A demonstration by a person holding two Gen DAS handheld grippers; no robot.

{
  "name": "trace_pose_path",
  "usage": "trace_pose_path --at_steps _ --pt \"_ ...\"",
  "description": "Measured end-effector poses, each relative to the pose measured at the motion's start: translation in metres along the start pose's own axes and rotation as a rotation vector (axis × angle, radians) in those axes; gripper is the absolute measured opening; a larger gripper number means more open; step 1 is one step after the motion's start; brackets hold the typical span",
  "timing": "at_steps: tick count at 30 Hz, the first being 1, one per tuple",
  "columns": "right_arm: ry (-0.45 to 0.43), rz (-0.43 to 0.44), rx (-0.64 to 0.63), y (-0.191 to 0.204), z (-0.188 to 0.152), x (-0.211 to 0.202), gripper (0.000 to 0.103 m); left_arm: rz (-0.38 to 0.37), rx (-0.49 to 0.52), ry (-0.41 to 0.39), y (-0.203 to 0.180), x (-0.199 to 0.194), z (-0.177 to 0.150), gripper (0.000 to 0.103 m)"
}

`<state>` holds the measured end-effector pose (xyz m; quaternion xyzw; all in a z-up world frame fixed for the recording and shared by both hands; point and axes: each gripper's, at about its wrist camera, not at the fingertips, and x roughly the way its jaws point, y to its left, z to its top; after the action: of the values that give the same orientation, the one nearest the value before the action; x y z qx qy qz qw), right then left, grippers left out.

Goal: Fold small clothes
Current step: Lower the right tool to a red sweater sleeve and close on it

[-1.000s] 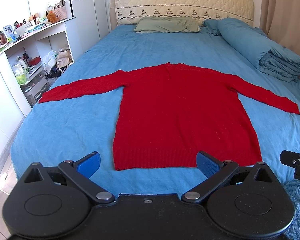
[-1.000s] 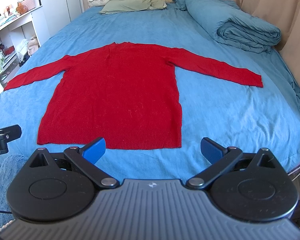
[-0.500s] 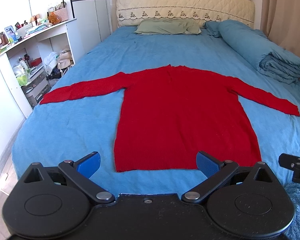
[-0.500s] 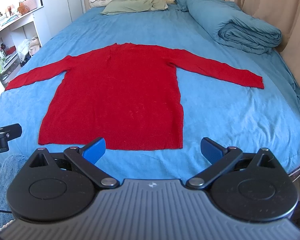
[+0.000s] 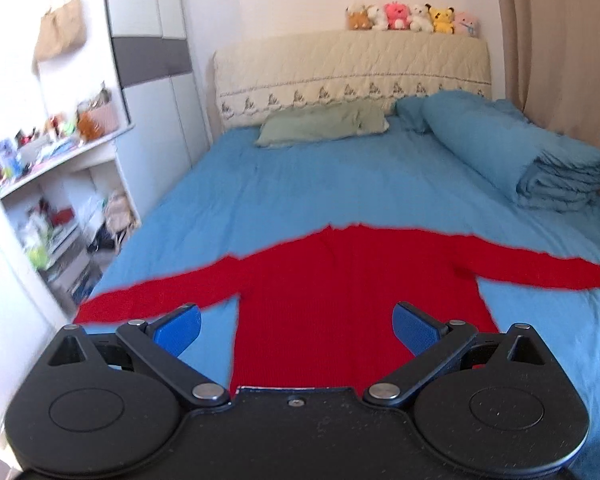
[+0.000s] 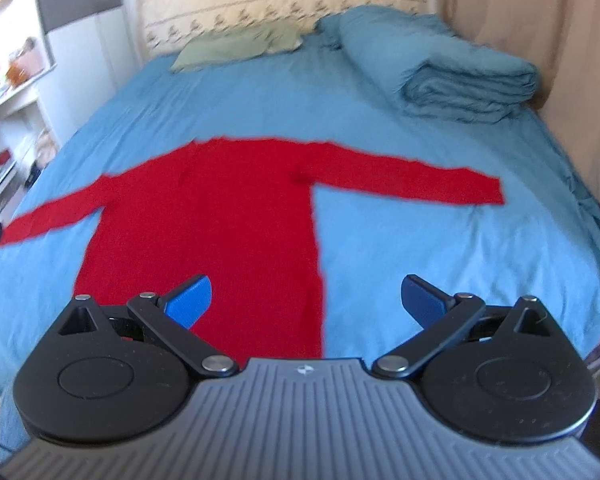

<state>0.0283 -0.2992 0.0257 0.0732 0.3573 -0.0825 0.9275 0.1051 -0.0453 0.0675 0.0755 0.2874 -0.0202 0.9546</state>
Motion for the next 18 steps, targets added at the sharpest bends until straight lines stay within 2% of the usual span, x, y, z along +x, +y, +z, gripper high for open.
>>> trace_pose_path --at_steps 4,6,8,10,13,16,18 --pt "-0.047 -0.049 0.045 -0.049 0.041 0.032 0.103 -0.175 -0.008 0.065 -0.027 0.059 0.040 0.103" --pt "-0.044 -0.080 0.062 -0.071 0.057 0.054 0.103 -0.273 -0.016 0.095 -0.045 0.093 0.059 0.103" --pt "-0.024 -0.074 0.097 -0.098 0.070 0.082 0.103 -0.341 -0.016 0.115 -0.065 0.127 0.072 0.103" --pt "0.003 -0.068 0.153 -0.126 0.079 0.114 0.103 -0.369 0.006 0.147 -0.088 0.163 0.081 0.103" --pt "-0.014 -0.113 0.220 -0.168 0.086 0.163 0.103 -0.380 0.064 0.196 -0.123 0.223 0.085 0.103" --pt "-0.032 -0.165 0.285 -0.206 0.084 0.207 0.103 -0.397 0.089 0.232 -0.156 0.283 0.080 0.103" --pt "-0.042 -0.167 0.358 -0.230 0.077 0.233 0.103 -0.424 0.079 0.254 -0.170 0.317 0.076 0.103"
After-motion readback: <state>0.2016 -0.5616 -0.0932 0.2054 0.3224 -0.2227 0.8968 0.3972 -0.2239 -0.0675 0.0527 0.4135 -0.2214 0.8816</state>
